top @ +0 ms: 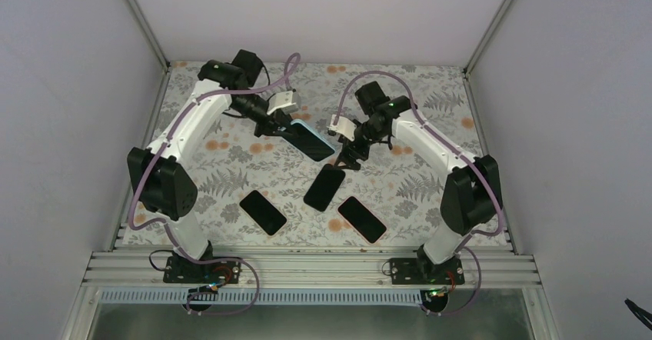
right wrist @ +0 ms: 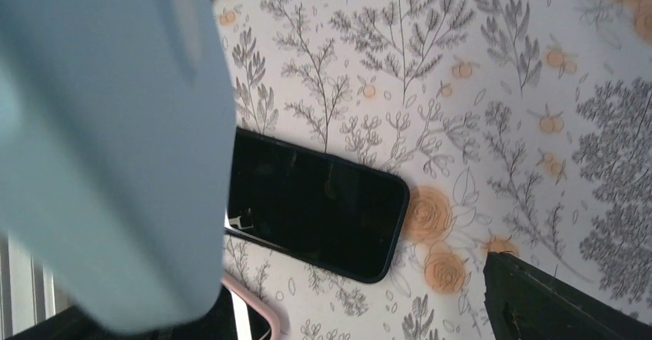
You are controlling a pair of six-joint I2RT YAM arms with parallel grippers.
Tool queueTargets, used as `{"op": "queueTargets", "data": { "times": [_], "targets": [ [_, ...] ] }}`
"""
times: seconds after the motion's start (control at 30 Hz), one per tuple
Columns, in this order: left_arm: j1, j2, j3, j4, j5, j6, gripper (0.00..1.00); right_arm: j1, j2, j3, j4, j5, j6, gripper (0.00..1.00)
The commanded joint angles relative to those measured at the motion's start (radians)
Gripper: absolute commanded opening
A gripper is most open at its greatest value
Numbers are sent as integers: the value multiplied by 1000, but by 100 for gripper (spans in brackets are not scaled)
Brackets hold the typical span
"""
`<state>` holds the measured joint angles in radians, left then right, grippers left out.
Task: Take the phone out of the phone case
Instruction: Remove the phone case from the phone.
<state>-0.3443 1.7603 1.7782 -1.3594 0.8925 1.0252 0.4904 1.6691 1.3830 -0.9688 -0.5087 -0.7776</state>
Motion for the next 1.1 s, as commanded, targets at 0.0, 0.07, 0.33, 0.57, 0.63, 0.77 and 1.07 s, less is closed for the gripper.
{"op": "queueTargets", "data": {
  "times": [0.0,0.07,0.33,0.57,0.63,0.77,1.07],
  "targets": [
    [-33,-15,-15,3,33,47,2,-1,37,65,-36,-75,-40,96],
    [-35,-14,-19,4,31,45,2,-2,49,81,-53,-87,-51,95],
    [-44,-29,-15,3,17,50,2,-17,93,115,-68,-90,-74,91],
    [-72,-58,-51,2,-2,54,2,-69,127,155,-81,-107,-85,92],
    [-101,-68,-81,2,-20,59,2,-78,142,178,-96,-102,-91,91],
    [-148,-76,-118,2,-21,47,2,-85,147,208,-75,-73,-77,91],
    [-198,-128,-130,0,-25,41,2,-122,164,228,-9,0,-77,91]
  ]
}}
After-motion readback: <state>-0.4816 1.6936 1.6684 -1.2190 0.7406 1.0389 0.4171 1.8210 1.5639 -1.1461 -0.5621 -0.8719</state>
